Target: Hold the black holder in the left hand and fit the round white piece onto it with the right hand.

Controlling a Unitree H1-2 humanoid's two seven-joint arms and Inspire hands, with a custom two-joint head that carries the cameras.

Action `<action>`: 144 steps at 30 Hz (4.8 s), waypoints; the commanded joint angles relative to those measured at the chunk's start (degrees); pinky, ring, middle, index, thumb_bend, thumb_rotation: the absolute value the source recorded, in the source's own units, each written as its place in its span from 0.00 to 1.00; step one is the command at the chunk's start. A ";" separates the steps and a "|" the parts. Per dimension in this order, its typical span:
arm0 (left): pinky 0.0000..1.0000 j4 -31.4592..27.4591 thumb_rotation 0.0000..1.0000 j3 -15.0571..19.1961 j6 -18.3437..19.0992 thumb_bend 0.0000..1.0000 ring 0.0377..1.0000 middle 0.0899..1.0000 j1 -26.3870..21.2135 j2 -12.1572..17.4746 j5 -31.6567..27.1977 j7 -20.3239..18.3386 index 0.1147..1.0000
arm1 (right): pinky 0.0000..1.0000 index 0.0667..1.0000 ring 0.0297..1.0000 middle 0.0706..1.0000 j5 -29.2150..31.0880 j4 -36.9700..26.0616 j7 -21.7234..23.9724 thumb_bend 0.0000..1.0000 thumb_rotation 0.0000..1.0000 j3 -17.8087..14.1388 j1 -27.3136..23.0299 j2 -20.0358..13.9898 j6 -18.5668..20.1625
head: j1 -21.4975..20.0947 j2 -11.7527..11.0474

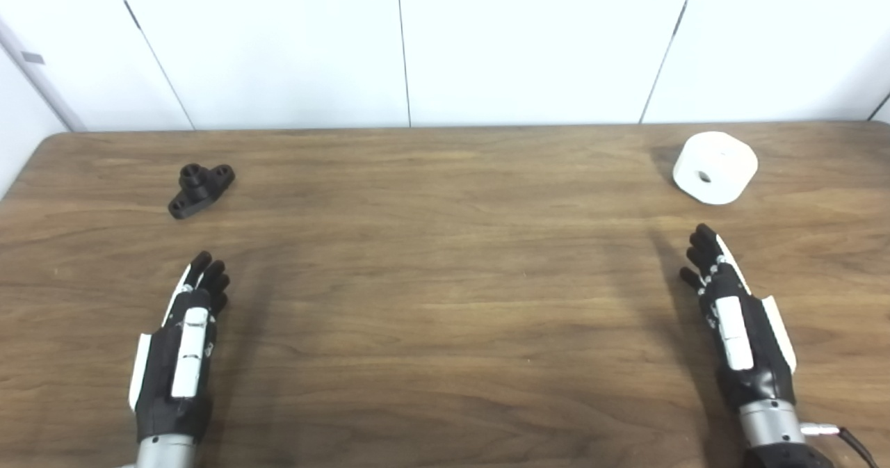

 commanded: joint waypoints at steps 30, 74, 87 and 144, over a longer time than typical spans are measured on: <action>0.96 -1.42 0.78 0.55 -1.39 0.53 0.93 0.92 -0.20 0.06 -0.34 -0.36 0.94 | 0.91 0.94 0.95 0.94 0.24 -0.71 -0.50 0.65 0.96 0.42 1.03 0.12 -2.03 | 0.09 0.33; 0.95 3.15 0.72 -3.66 -6.59 0.57 0.90 0.90 -0.30 -3.45 4.93 2.91 0.92 | 1.00 1.00 1.00 1.00 5.65 4.59 2.40 0.61 1.00 -0.45 0.59 -3.19 -3.51 | 11.99 -8.14; 0.94 -1.26 0.40 -2.03 -6.66 0.61 0.92 0.91 -1.89 1.38 14.63 3.70 0.95 | 0.99 0.98 1.00 0.99 5.14 5.46 1.96 0.62 1.00 -0.62 0.08 -2.95 -3.22 | 12.06 -8.37; 1.00 27.85 0.60 -10.12 23.51 0.93 1.00 0.95 -37.55 21.63 57.07 5.22 0.80 | 0.97 0.96 0.96 0.95 3.37 4.77 1.52 0.63 0.97 0.38 1.64 -3.28 -5.29 | 9.80 -7.08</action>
